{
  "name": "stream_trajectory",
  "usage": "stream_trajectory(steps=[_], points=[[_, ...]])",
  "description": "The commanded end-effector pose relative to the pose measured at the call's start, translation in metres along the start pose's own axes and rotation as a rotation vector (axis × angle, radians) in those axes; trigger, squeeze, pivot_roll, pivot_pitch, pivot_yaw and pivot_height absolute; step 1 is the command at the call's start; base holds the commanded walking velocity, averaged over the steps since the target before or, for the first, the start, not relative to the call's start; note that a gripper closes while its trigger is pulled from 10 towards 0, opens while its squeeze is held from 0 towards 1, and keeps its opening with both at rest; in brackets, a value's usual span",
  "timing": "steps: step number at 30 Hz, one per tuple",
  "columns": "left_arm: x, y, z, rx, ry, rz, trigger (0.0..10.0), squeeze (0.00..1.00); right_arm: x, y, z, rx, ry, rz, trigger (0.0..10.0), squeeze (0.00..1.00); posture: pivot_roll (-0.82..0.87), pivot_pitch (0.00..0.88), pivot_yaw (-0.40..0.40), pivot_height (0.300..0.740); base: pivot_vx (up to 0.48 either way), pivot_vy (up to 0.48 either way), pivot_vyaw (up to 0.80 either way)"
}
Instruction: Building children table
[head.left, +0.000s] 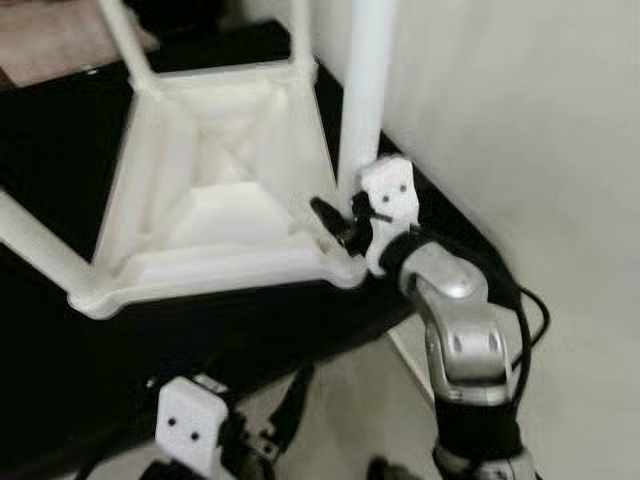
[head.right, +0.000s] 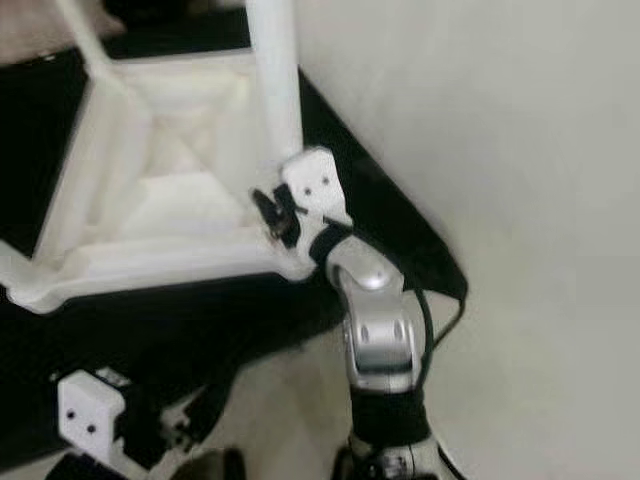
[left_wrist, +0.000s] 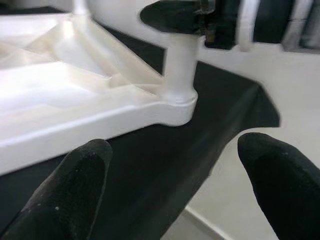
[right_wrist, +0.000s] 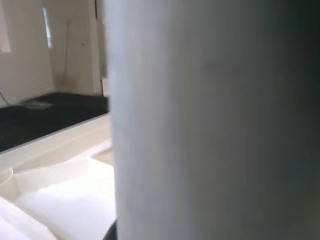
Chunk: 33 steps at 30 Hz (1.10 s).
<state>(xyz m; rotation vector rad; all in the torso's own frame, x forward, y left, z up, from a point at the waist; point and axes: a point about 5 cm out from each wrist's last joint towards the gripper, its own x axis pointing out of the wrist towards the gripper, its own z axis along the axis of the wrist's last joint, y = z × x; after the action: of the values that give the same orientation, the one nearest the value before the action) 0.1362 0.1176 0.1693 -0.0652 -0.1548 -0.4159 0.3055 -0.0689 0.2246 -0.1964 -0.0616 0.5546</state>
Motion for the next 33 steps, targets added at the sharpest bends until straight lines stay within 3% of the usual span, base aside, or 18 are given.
stream_trajectory(steps=[1,7,8,10,11,12,14,18,19,20,22,27,28,29,33], points=[[-0.001,0.001,-0.007,-0.014,0.037,-0.017,10.0,0.0,0.013,0.037,-0.034,0.156,0.133,0.081,0.0,0.0,0.1,0.257,-0.005,0.74,0.0,0.0,0.0],[0.005,0.005,-0.011,-0.012,0.033,-0.009,10.0,0.0,0.033,0.04,-0.031,0.135,0.096,0.131,0.0,0.0,0.1,0.215,-0.027,0.74,0.0,0.0,0.0],[0.008,0.009,-0.013,0.002,0.026,0.018,10.0,0.0,0.037,0.038,-0.032,0.137,0.081,0.174,10.0,0.0,0.1,0.19,-0.035,0.74,0.0,0.0,0.0],[0.011,0.013,-0.014,0.017,0.022,0.04,10.0,0.0,0.032,0.037,-0.032,0.151,0.09,0.167,10.0,0.0,0.1,0.175,-0.035,0.74,0.0,0.0,0.0],[0.013,0.016,-0.016,0.028,0.02,0.054,10.0,0.0,0.028,0.035,-0.032,0.177,0.098,0.154,10.0,1.0,0.1,0.166,-0.035,0.74,0.0,0.0,0.0],[0.013,0.016,-0.016,0.028,0.02,0.054,10.0,0.0,0.028,0.035,-0.032,0.177,0.098,0.154,10.0,1.0,0.1,0.166,-0.035,0.74,0.0,0.0,0.0],[0.016,0.022,-0.02,0.043,0.036,0.058,10.0,0.0,0.01,0.02,-0.04,0.189,0.111,0.113,10.0,1.0,0.09,0.133,-0.021,0.74,0.0,0.0,0.0],[0.017,0.024,-0.021,0.048,0.045,0.056,10.0,0.0,0.003,0.014,-0.043,0.183,0.116,0.103,10.0,1.0,0.09,0.133,-0.021,0.74,0.0,0.0,0.0],[0.019,0.035,-0.025,0.081,0.079,0.11,10.0,0.0,-0.019,-0.001,-0.057,0.169,0.134,0.062,10.0,1.0,0.05,0.103,-0.003,0.74,0.0,0.0,0.0],[0.019,0.035,-0.025,0.081,0.079,0.11,10.0,0.0,-0.019,-0.001,-0.057,0.169,0.134,0.062,10.0,1.0,0.05,0.103,-0.003,0.74,0.0,0.0,0.0],[0.021,0.048,-0.029,0.107,0.121,0.198,10.0,0.0,-0.038,-0.009,-0.069,0.158,0.15,0.035,10.0,1.0,0.04,0.095,0.001,0.74,0.0,0.0,0.0],[0.021,0.053,-0.031,0.11,0.137,0.229,10.0,0.0,-0.043,-0.01,-0.072,0.152,0.149,0.032,10.0,1.0,0.04,0.095,0.001,0.74,0.0,0.0,0.0],[0.019,0.068,-0.036,0.161,0.184,0.358,10.0,0.0,-0.062,-0.004,-0.08,0.179,0.131,0.058,10.0,1.0,0.02,0.068,0.005,0.74,0.0,0.0,0.0],[0.017,0.072,-0.038,0.191,0.2,0.4,10.0,0.0,-0.068,-0.001,-0.081,0.17,0.116,0.068,10.0,1.0,0.02,0.064,0.007,0.74,0.0,0.0,0.0],[0.01,0.074,-0.041,0.223,0.228,0.431,10.0,0.0,-0.07,0.005,-0.076,0.133,0.08,0.092,10.0,0.98,0.02,0.047,0.018,0.74,0.0,0.0,0.0]])
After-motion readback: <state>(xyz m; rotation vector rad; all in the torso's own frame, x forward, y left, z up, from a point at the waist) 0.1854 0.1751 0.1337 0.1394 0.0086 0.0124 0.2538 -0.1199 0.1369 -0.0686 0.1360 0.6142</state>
